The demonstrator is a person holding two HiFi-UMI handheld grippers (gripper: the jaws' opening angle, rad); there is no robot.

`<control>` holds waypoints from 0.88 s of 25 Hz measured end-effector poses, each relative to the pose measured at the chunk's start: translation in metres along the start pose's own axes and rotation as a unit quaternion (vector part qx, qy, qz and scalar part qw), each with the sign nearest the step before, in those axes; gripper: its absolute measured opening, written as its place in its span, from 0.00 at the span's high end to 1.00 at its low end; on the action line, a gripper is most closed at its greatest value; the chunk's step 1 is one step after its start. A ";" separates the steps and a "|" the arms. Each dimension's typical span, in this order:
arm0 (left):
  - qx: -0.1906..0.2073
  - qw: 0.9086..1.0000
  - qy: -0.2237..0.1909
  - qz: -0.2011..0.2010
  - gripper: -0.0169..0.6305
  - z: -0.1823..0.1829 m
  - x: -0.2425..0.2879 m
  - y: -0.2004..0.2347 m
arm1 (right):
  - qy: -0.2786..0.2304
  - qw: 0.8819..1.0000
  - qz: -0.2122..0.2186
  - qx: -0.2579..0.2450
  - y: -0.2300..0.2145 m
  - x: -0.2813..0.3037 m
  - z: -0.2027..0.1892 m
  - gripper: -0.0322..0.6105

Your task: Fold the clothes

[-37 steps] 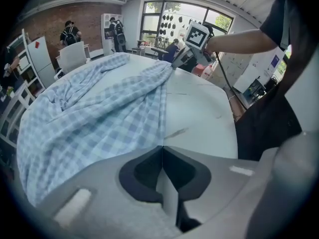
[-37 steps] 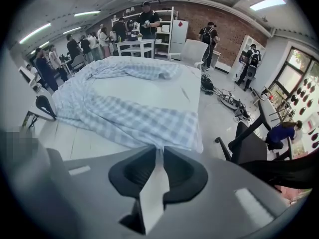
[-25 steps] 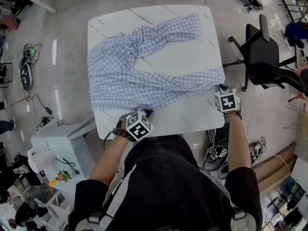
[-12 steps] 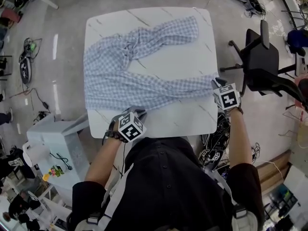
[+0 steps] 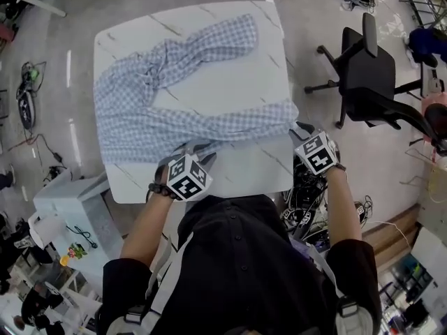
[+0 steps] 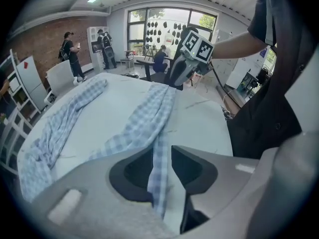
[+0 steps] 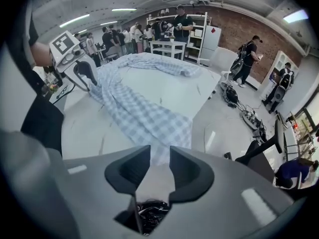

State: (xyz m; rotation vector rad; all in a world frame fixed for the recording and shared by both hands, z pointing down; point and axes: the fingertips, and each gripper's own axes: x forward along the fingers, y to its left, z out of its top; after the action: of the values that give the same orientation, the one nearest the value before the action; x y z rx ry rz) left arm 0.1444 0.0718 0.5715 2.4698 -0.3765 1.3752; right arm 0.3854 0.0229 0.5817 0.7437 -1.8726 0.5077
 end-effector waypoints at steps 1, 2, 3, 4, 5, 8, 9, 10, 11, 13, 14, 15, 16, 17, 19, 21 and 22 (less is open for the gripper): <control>0.007 1.000 -0.002 0.003 0.78 0.009 0.004 0.000 | -0.001 1.000 0.008 -0.007 0.002 -0.001 -0.005 0.76; 0.015 1.000 -0.002 0.007 0.78 0.017 0.008 0.000 | -0.003 1.000 0.017 -0.015 0.005 -0.002 -0.009 0.75; 0.023 1.000 -0.002 0.014 0.78 0.024 0.012 0.001 | -0.004 0.999 0.026 -0.024 0.009 -0.001 -0.013 0.74; 0.032 0.999 0.000 0.021 0.78 0.030 0.017 0.001 | -0.005 0.999 0.033 -0.035 0.012 0.000 -0.017 0.74; 0.043 0.999 0.002 0.029 0.78 0.035 0.021 0.002 | -0.004 0.998 0.038 -0.049 0.015 0.001 -0.020 0.73; 0.083 0.995 0.017 0.045 0.78 0.048 0.034 -0.002 | 0.001 0.995 0.042 -0.090 0.020 0.009 -0.028 0.72; 0.097 0.994 0.022 0.048 0.78 0.051 0.039 -0.005 | 0.002 0.994 0.043 -0.099 0.020 0.012 -0.030 0.72; 0.109 0.992 0.028 0.049 0.78 0.054 0.044 -0.007 | 0.001 0.994 0.044 -0.103 0.019 0.013 -0.030 0.72; 0.118 0.991 0.033 0.049 0.78 0.057 0.048 -0.009 | -0.002 0.993 0.045 -0.104 0.018 0.013 -0.029 0.72; 0.120 0.991 0.040 0.045 0.78 0.059 0.054 -0.010 | -0.009 0.993 0.051 -0.103 0.017 0.014 -0.026 0.74; 0.117 0.991 0.043 0.042 0.79 0.059 0.056 -0.010 | -0.010 0.993 0.056 -0.104 0.017 0.015 -0.025 0.74; 0.113 0.992 0.046 0.040 0.79 0.060 0.058 -0.010 | -0.010 0.992 0.061 -0.106 0.018 0.016 -0.024 0.75; 0.110 0.992 0.048 0.039 0.80 0.060 0.060 -0.008 | -0.008 0.992 0.069 -0.108 0.018 0.017 -0.024 0.76; 0.107 0.992 0.050 0.040 0.82 0.060 0.061 -0.007 | -0.006 0.991 0.076 -0.109 0.018 0.018 -0.024 0.77; 0.099 0.993 0.052 0.043 0.92 0.060 0.063 -0.004 | -0.004 0.990 0.085 -0.108 0.017 0.018 -0.024 0.79; 0.092 0.993 0.053 0.043 0.96 0.060 0.063 -0.002 | -0.006 0.990 0.086 -0.110 0.014 0.018 -0.023 0.92; 0.089 0.994 0.052 0.041 0.96 0.061 0.063 -0.002 | -0.007 0.990 0.086 -0.112 0.012 0.018 -0.022 0.92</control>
State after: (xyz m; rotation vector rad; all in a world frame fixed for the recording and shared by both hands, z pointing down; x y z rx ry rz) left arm 0.2247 0.0457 0.5941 2.5333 -0.3495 1.6295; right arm 0.3862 0.0410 0.6064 0.4404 -1.9777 0.3907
